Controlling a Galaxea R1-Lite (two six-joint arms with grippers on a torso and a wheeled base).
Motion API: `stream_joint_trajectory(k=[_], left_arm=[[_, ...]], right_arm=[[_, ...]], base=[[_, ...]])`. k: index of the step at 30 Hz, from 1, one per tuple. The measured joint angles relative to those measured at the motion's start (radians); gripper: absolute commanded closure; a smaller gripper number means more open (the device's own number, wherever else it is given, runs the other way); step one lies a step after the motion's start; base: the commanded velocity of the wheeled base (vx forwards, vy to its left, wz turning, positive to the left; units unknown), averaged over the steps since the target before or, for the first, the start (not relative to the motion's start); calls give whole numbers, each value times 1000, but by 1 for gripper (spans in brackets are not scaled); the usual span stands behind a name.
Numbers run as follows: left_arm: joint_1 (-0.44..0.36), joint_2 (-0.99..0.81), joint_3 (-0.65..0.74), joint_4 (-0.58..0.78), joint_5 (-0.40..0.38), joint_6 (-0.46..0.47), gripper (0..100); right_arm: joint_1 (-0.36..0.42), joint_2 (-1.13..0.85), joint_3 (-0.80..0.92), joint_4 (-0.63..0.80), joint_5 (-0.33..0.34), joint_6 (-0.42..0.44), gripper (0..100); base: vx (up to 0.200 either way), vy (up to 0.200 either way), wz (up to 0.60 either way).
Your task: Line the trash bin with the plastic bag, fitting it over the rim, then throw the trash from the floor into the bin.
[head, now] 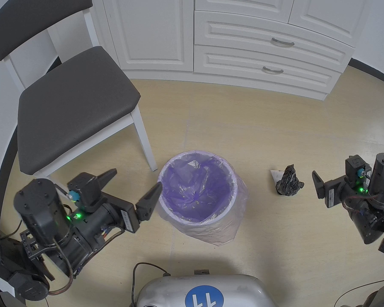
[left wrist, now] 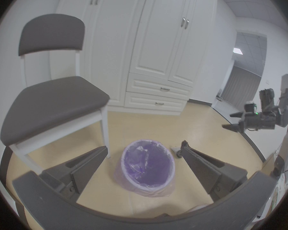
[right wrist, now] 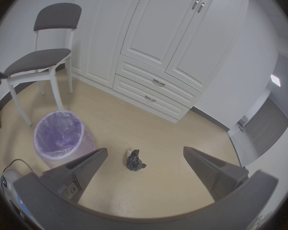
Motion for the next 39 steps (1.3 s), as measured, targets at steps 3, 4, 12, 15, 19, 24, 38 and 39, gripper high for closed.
stream_joint_trajectory(k=[3,4,12,15,19,24,38,39], left_arm=[[17,-44,27,-17,21,20,0],[23,-55,32,-21,27,35,0],[61,-131,62,-35,177,179,0],[73,-158,69,-36,189,192,0],[94,-198,70,-37,191,227,0],[122,-254,67,-37,191,282,0],[164,-284,74,-37,187,315,0],[166,-281,76,-37,186,316,0]], right_arm=[[63,-71,-2,94,-81,-4,0],[79,-87,-2,109,-113,-4,0],[163,-183,17,147,-190,-7,0],[181,-201,20,150,-191,-7,0],[171,-213,13,156,-191,-5,0],[144,-209,13,155,-175,-4,0],[79,-414,-15,170,67,-256,0],[74,-423,-25,174,78,-245,0]], base=[[0,0,0],[0,0,0],[0,0,0],[0,0,0],[0,0,0],[0,0,0],[0,0,0],[0,0,0]])
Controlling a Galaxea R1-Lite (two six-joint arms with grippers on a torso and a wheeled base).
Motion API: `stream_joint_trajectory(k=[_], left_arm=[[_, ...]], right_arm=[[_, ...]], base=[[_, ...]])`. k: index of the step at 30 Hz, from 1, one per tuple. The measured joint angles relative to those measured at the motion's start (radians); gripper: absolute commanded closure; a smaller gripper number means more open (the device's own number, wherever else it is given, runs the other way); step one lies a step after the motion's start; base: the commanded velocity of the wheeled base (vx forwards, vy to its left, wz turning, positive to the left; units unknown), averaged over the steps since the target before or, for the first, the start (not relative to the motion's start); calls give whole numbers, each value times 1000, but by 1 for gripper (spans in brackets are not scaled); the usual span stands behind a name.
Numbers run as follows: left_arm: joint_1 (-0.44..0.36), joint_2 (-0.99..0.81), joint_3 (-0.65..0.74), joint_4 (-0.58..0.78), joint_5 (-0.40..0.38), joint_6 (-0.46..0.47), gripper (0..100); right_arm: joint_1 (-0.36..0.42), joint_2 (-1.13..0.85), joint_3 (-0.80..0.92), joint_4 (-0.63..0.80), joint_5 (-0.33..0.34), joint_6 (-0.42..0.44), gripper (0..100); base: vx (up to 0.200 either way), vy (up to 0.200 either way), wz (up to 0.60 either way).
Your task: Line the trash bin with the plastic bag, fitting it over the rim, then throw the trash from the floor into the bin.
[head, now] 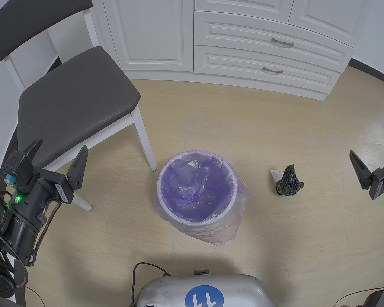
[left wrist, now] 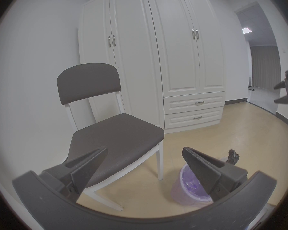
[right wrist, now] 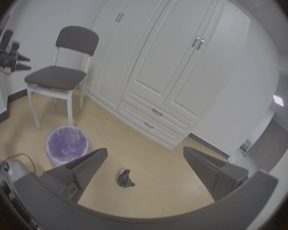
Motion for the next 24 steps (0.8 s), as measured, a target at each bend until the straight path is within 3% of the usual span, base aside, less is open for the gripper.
stream_joint_trajectory(k=[4,8,11,18,24], left_arm=[[11,10,14,0,0,0,0],[24,18,26,-2,0,1,0],[34,22,29,-7,0,3,0],[69,25,23,-44,-1,6,0],[103,22,10,-65,-3,8,0]], right_arm=[[-43,4,-65,61,21,134,0],[-108,48,-187,240,51,308,0],[-159,98,-309,430,127,433,0],[-329,291,-619,749,425,648,0],[-443,528,-770,823,518,720,0]], base=[[0,0,0],[0,0,0],[0,0,0],[0,0,0],[0,0,0]])
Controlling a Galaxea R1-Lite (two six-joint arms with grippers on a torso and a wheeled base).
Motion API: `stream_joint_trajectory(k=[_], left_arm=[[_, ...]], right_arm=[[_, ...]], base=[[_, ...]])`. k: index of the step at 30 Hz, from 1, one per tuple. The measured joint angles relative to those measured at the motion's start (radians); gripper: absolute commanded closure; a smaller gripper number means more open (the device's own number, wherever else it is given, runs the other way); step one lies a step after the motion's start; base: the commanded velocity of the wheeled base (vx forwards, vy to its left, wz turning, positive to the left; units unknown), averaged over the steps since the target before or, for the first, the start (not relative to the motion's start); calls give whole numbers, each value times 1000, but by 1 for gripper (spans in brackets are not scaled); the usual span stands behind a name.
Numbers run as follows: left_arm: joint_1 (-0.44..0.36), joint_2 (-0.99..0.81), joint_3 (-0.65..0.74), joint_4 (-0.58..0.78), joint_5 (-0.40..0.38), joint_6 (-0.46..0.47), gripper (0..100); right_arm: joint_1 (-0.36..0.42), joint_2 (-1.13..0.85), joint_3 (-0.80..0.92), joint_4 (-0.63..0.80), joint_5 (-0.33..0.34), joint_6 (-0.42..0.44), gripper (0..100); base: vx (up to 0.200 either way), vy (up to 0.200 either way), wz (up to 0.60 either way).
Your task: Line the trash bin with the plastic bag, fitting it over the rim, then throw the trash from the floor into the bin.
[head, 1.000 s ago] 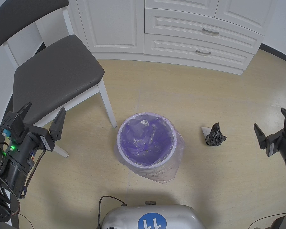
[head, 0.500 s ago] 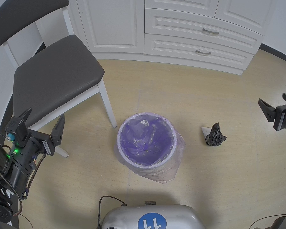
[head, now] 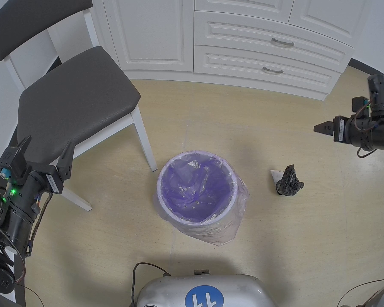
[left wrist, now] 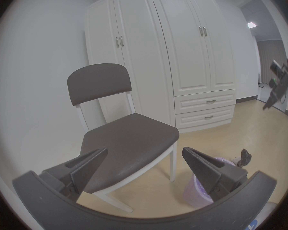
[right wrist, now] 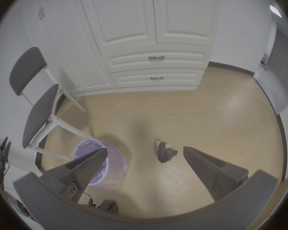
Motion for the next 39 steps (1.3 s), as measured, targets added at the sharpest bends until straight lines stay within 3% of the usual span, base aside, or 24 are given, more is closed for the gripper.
stream_joint_trajectory(k=[4,17,27,39], left_arm=[[18,-9,-8,-9,-8,1,0],[35,-37,-18,-13,-21,2,0],[33,-40,-12,-11,-22,16,0],[29,-42,-6,-12,-22,33,0]], right_arm=[[-56,139,-44,-8,38,20,0],[-160,522,-85,-314,64,-4,0],[-176,763,-213,-354,67,17,0],[-177,999,-380,-510,67,147,0]], base=[[0,0,0],[0,0,0],[0,0,0],[0,0,0]])
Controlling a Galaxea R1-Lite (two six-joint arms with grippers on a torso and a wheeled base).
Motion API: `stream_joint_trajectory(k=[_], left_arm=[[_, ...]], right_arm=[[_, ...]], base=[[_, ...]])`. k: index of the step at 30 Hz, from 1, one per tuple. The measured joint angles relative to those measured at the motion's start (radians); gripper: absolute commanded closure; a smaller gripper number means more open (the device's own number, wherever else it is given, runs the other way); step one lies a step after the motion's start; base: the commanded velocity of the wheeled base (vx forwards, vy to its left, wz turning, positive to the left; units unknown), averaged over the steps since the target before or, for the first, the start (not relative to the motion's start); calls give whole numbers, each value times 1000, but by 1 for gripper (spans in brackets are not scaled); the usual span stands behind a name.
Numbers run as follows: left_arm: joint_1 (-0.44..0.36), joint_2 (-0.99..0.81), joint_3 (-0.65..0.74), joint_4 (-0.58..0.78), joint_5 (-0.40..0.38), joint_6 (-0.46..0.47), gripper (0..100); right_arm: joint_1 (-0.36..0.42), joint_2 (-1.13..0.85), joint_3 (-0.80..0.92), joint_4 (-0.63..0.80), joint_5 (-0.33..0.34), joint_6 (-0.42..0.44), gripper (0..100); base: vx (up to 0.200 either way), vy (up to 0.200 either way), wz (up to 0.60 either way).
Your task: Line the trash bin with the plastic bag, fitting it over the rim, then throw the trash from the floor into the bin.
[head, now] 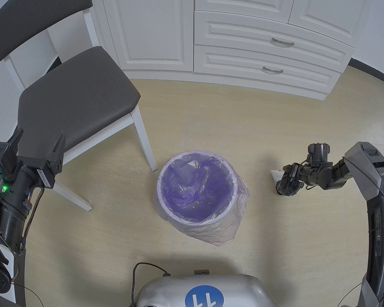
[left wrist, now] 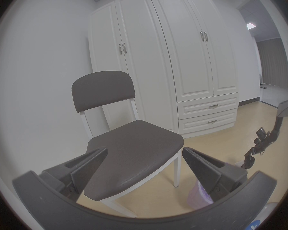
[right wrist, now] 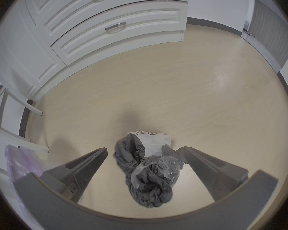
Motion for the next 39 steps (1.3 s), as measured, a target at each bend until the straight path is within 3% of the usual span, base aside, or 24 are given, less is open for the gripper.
stream_joint_trajectory(k=[12,19,20,32,39], left_arm=[[-1,3,2,0,0,0,0],[-1,4,3,0,0,0,0],[-1,4,3,0,0,0,0],[-1,5,4,0,0,-1,0],[0,4,4,0,0,0,0]], right_arm=[[2,201,-191,-90,-30,92,0],[5,264,-223,-112,-49,93,0],[5,268,-224,-113,-49,93,100],[13,251,-175,-101,-51,82,100],[25,89,21,-107,-43,-13,100]], base=[[0,0,0],[0,0,0],[0,0,0],[0,0,0],[0,0,0]])
